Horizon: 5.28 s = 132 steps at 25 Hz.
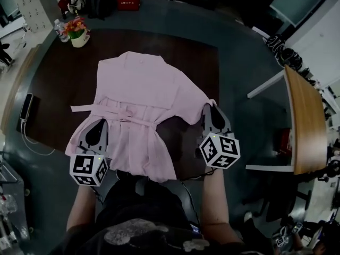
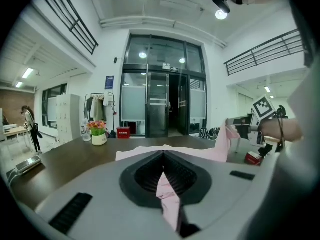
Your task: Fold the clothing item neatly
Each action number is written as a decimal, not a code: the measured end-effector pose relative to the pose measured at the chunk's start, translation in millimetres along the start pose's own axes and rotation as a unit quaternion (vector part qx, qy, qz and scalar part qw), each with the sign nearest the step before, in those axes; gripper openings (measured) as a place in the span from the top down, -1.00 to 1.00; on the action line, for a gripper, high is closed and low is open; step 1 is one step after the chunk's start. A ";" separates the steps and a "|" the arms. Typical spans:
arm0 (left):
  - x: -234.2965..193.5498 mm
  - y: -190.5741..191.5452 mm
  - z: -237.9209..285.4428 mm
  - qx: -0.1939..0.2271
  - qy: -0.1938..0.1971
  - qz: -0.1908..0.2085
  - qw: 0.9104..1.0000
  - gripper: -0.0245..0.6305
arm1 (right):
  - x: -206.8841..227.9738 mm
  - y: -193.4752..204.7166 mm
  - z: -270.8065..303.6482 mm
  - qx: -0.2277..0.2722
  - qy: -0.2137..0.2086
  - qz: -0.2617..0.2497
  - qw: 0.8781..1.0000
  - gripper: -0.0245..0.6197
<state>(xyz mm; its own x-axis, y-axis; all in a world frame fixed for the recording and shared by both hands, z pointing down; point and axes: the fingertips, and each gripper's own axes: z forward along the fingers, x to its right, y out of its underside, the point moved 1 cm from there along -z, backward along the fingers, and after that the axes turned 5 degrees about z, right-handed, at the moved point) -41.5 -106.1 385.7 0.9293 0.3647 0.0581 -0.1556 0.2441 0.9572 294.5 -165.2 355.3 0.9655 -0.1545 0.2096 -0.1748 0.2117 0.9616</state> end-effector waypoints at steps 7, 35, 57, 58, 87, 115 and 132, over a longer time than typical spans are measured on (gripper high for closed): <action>-47.7 11.7 10.3 -0.003 0.003 0.010 1.000 0.89 | -54.1 -16.0 37.9 0.007 -0.021 -0.031 0.999 0.87; -239.7 55.8 55.5 -0.033 0.090 -0.021 0.995 0.89 | -321.4 172.3 226.0 -0.198 -0.062 -0.207 0.956 0.87; -231.0 61.9 56.9 -0.049 0.076 -0.021 0.996 0.89 | -289.2 167.5 225.8 -0.226 -0.110 -0.167 0.953 0.54; -230.2 61.0 57.7 -0.049 0.074 -0.022 0.996 0.89 | -282.3 167.9 234.9 -0.241 -0.111 -0.161 0.951 0.54; -254.2 79.1 76.0 -0.080 0.068 -0.032 0.994 0.89 | -356.5 200.3 324.8 -0.221 -0.209 -0.305 0.902 0.88; -108.4 94.0 -33.1 -0.029 0.149 0.012 0.988 0.89 | -192.9 154.0 -19.8 -0.010 0.081 -0.071 0.994 0.94; -27.0 222.0 -221.0 -0.115 0.093 -0.029 0.989 0.89 | -103.2 288.0 -267.2 -0.065 0.134 -0.019 0.989 0.94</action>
<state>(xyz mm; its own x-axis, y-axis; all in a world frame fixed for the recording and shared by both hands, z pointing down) -175.2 136.9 534.0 0.8644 0.4980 -0.0691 -0.1958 0.4601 0.8660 196.1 169.5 563.2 0.9904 0.0933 0.1023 -0.1280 0.3355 0.9333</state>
